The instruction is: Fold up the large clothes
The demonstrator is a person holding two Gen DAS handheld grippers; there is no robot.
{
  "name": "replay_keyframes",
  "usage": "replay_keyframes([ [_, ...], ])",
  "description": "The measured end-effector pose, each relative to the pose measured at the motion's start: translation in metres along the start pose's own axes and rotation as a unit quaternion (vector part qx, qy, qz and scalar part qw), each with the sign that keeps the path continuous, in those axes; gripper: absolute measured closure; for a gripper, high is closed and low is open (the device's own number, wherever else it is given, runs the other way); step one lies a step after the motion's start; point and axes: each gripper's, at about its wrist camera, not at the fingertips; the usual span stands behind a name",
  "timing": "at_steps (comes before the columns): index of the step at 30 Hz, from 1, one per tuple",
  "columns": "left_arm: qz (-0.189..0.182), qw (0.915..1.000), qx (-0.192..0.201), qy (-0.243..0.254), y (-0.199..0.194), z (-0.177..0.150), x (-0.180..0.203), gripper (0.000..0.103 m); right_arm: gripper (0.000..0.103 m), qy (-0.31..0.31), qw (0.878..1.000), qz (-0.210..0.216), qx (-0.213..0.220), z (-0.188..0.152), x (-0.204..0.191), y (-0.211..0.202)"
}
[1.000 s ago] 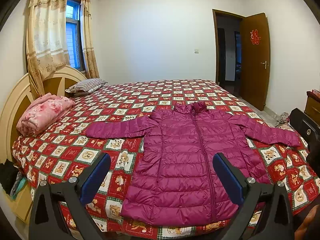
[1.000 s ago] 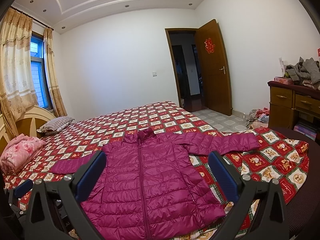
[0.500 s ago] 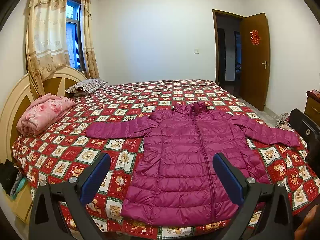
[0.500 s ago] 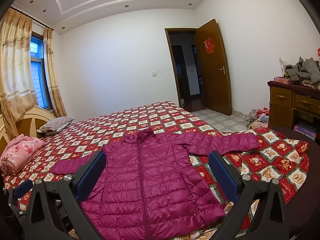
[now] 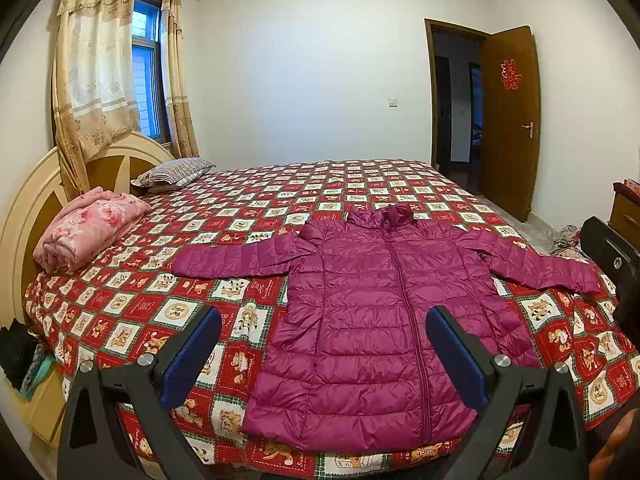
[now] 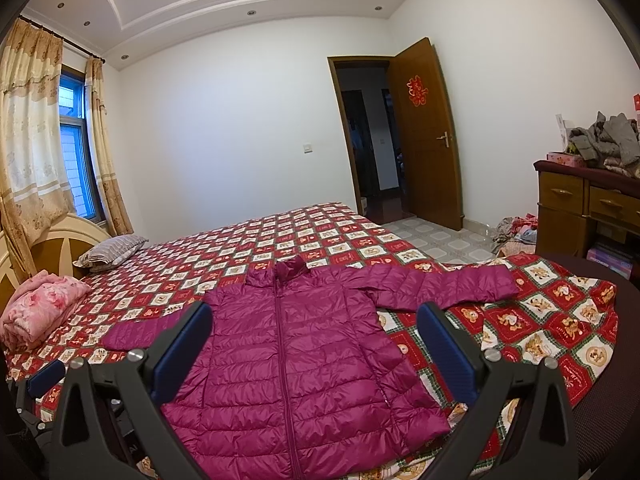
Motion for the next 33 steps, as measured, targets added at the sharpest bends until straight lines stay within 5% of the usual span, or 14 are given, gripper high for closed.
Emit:
replay_keyframes([
  [33, -0.001, 1.0, -0.004, 0.001, 0.003, -0.0014, 0.0011, 0.001, 0.0, -0.001, 1.0, -0.003, -0.002, 0.0004, 0.0019, 0.0003],
])
Point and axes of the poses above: each gripper's, at about its wrist camera, not at the fingertips, and y roughly the way its jaws point, x to its right, z to its top, and after that the axes turned 13 degrees about -z, right-handed
